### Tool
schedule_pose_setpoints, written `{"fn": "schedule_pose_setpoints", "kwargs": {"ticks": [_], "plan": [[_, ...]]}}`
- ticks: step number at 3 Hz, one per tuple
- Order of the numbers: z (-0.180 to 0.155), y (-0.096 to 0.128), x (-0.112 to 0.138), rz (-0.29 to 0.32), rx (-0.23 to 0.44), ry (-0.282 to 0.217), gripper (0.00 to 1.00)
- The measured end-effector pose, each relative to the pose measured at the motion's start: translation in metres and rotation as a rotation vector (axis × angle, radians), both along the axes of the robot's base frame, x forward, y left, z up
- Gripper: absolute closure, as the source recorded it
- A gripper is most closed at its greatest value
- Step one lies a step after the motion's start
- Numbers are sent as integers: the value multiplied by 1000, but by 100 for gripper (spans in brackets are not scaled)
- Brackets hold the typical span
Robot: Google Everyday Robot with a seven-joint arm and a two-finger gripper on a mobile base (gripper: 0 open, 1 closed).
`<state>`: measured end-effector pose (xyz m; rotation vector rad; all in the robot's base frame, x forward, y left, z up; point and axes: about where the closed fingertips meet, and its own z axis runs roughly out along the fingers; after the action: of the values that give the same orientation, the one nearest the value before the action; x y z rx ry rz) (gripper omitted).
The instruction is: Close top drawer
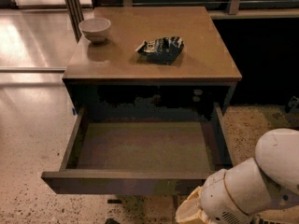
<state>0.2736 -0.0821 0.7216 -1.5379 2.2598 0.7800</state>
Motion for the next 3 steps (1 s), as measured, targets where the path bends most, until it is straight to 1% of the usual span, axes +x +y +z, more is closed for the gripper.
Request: {"fn": "schedule_pose_setpoints", "kwargs": {"ticks": [1, 2, 3], "plan": [[-2, 0, -4, 6, -5, 7, 100], [-1, 0, -3, 4, -6, 4, 100], [-16, 1, 3, -7, -17, -14, 100]]}}
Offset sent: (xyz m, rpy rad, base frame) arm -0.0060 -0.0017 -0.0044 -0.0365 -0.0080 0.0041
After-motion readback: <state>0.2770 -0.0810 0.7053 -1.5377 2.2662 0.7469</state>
